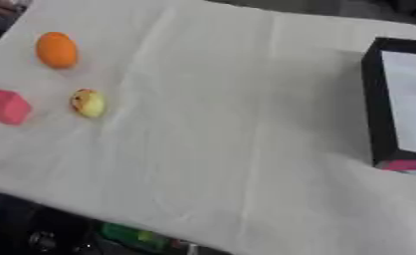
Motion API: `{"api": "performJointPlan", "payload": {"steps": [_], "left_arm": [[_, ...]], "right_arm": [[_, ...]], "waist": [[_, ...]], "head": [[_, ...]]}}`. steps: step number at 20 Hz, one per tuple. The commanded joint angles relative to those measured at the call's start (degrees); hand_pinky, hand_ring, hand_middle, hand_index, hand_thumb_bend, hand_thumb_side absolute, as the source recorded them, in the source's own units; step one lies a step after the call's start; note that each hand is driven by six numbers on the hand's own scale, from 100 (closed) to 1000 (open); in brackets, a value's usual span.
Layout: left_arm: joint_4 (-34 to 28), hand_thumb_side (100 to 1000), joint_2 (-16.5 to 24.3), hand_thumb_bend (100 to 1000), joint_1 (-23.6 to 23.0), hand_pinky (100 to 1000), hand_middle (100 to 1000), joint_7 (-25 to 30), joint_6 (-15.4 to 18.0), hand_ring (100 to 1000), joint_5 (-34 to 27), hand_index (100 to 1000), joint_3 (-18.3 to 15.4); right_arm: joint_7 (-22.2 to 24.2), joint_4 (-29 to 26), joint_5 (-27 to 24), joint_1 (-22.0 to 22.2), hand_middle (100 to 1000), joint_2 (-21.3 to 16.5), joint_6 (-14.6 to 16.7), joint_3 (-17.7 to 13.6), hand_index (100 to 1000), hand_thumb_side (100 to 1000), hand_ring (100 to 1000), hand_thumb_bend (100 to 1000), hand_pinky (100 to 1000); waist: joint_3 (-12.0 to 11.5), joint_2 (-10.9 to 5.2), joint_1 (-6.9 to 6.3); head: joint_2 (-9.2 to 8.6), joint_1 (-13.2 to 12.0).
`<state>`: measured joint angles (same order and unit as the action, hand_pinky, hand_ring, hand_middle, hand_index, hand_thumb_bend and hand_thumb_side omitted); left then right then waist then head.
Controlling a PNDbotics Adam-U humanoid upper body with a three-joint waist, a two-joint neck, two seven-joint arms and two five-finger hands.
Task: Pick up the objects with one hand, pass them to the other hand, and then place them into the box on the other side of the table.
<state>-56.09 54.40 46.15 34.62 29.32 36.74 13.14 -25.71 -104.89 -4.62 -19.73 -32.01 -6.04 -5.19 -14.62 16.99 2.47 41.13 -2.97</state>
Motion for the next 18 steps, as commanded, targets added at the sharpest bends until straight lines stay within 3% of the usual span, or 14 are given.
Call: {"api": "performJointPlan", "payload": {"steps": [1, 6, 12, 18], "left_arm": [[0.03, 100, 1.37, 866, 1.29, 931, 769, 0.73, 1.55, 837, -0.41, 837, -0.03], [1.85, 100, -0.57, 814, 2.63, 927, 766, 0.2, 1.19, 835, 0.21, 851, 0.22], [5.27, 100, -3.99, 826, 5.02, 927, 766, 2.63, 2.76, 839, 3.03, 848, 1.32], [6.48, 100, -4.79, 823, 5.82, 932, 767, 2.86, 3.42, 846, 5.82, 840, 1.05]], "right_arm": [[0.13, -0.68, -0.21, -0.44, 785, -0.98, 0.07, -0.2, 895, 284, 781, 113, 870], [0.13, -0.61, -0.26, -0.31, 785, -0.78, 0.08, -0.16, 895, 285, 781, 113, 870], [0.11, -0.48, -0.33, -0.21, 784, -0.45, 0.12, -0.07, 895, 288, 781, 112, 870], [0.13, -0.38, -0.39, -0.04, 783, -0.32, 0.14, 0.02, 894, 292, 780, 111, 870]], "waist": [[-0.14, -1.46, -0.33], [-0.04, -1.52, -0.26], [0.16, -1.49, -0.15], [0.28, -1.42, -0.22]], "head": [[-0.54, -0.19], [-0.61, 0.06], [-0.68, -0.09], [-0.49, -0.38]]}}
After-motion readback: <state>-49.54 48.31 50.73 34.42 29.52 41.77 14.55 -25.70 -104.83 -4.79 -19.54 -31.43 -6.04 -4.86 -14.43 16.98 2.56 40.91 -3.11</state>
